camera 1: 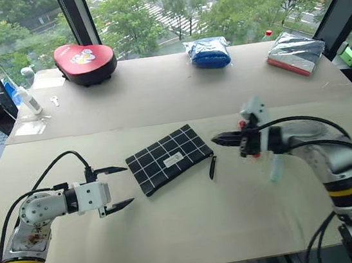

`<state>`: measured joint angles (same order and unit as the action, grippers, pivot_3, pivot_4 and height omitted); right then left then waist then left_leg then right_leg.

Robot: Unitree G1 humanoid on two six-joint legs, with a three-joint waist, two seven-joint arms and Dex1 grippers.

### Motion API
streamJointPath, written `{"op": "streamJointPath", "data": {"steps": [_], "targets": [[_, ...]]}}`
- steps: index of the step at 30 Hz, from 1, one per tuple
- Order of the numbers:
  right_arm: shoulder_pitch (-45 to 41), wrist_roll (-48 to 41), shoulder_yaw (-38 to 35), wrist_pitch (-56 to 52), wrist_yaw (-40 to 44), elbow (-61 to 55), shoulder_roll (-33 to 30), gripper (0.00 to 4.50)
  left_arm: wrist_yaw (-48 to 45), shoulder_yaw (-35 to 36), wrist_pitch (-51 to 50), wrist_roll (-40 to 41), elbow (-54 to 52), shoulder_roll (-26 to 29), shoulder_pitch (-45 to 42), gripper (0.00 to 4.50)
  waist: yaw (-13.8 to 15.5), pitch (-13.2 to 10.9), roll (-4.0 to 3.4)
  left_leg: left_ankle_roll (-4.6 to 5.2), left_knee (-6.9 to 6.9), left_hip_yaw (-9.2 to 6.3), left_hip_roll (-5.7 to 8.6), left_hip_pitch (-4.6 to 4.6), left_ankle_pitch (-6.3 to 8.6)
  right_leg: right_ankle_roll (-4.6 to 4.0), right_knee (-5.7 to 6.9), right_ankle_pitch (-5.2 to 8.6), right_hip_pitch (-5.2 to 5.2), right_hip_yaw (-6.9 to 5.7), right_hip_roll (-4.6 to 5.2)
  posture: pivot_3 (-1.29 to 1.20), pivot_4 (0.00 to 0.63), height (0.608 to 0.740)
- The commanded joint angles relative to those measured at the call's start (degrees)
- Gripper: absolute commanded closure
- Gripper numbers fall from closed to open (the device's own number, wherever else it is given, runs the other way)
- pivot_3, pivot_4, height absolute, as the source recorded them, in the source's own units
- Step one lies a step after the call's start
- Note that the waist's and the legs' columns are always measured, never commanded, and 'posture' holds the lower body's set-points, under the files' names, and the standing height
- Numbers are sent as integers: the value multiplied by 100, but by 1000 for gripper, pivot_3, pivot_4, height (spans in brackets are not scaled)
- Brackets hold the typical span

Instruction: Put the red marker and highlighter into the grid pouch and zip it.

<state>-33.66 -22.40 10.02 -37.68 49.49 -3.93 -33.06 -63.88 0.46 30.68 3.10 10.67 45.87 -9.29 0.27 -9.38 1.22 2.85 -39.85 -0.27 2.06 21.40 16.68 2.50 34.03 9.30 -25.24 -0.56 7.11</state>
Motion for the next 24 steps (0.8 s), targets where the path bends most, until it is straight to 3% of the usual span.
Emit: {"op": "streamJointPath", "data": {"steps": [1,12,24], "targets": [[-318,705,480,131,-312,589,207,4439,130,-217,308,-140,-52,-44,-89,0,9,0,0,-1,0,0,2,1,-1,0,1,0,-1,-1,2,0,150,740],[-431,1788,1100,526,-254,1353,180,4439,583,-507,329,-391,-105,-167,-134,0,13,1,-2,-2,1,-2,7,-10,-1,3,2,-1,11,-15,5,0,150,740],[-291,1845,946,400,-201,1200,341,4439,1674,-845,1330,-1252,580,-621,-631,0,38,4,-2,-4,-1,-3,11,-21,-3,3,2,-1,22,-17,6,0,150,740]]}}
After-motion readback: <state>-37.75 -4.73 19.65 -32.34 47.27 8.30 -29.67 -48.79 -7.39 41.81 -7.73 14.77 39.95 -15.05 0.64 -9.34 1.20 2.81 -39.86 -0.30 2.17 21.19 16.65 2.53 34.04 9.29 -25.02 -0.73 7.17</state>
